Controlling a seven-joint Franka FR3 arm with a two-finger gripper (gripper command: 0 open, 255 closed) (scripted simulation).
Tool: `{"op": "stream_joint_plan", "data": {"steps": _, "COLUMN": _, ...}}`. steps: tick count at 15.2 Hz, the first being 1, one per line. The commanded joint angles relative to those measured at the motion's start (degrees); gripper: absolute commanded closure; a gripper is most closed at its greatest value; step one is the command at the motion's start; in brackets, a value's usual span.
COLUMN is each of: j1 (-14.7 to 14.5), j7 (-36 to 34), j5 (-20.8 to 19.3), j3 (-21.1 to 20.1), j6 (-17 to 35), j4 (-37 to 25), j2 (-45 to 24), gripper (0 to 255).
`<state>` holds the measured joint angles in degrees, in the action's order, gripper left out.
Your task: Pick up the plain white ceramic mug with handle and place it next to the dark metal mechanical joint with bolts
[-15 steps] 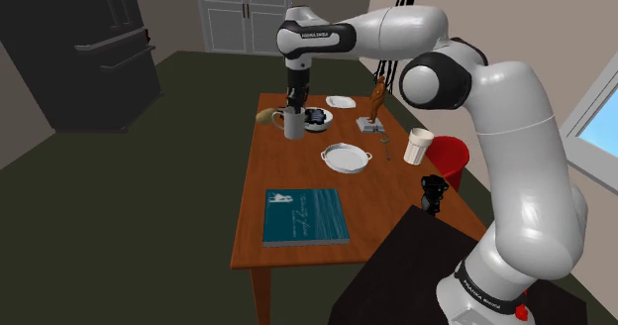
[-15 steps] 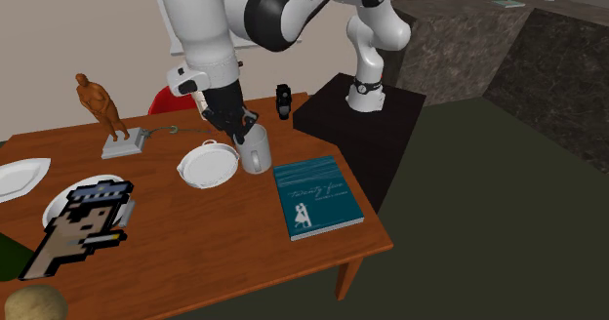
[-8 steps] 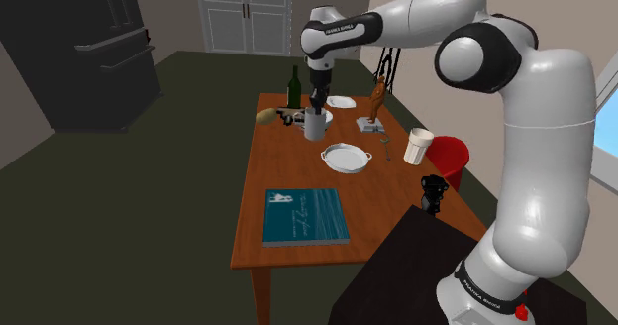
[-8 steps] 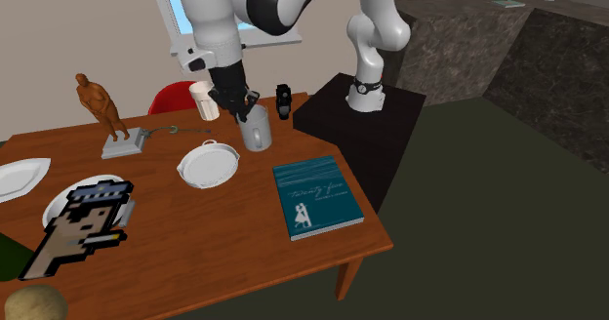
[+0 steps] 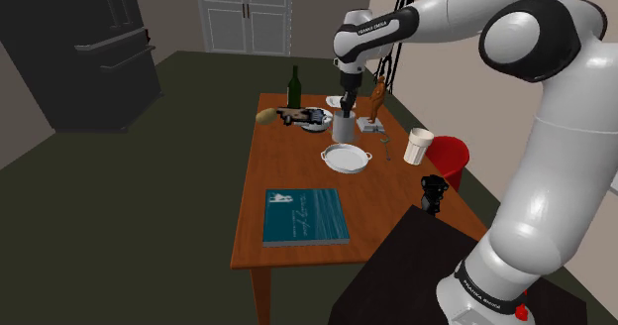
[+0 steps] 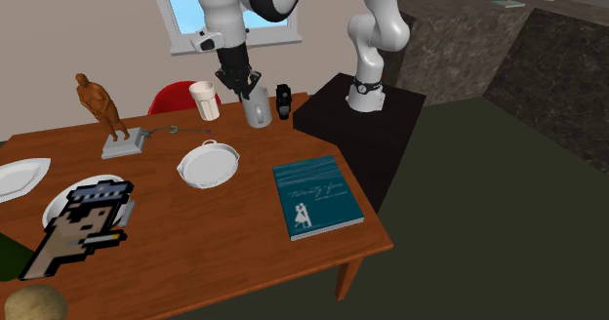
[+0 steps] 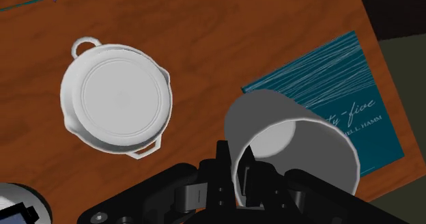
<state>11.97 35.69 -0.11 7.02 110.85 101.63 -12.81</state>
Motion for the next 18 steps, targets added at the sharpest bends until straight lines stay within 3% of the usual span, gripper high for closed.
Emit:
{"op": "stream_joint_plan", "data": {"steps": 1, "j1": 1.14, "j7": 1.99, "j5": -0.28, "j3": 0.86, "j6": 1.28, "j4": 3.70, "j2": 2.49, "gripper": 255}}
{"op": "stream_joint_plan", "data": {"steps": 9, "j1": 5.87, "j7": 10.22, "j5": -1.95, "j3": 5.04, "j6": 4.16, "j4": 14.60, "j2": 10.86, "gripper": 255}}
{"op": "stream_joint_plan", "data": {"steps": 18, "j1": 10.94, "j7": 19.30, "j5": -4.12, "j3": 10.21, "j6": 6.49, "j4": 21.55, "j2": 16.07, "gripper": 255}}
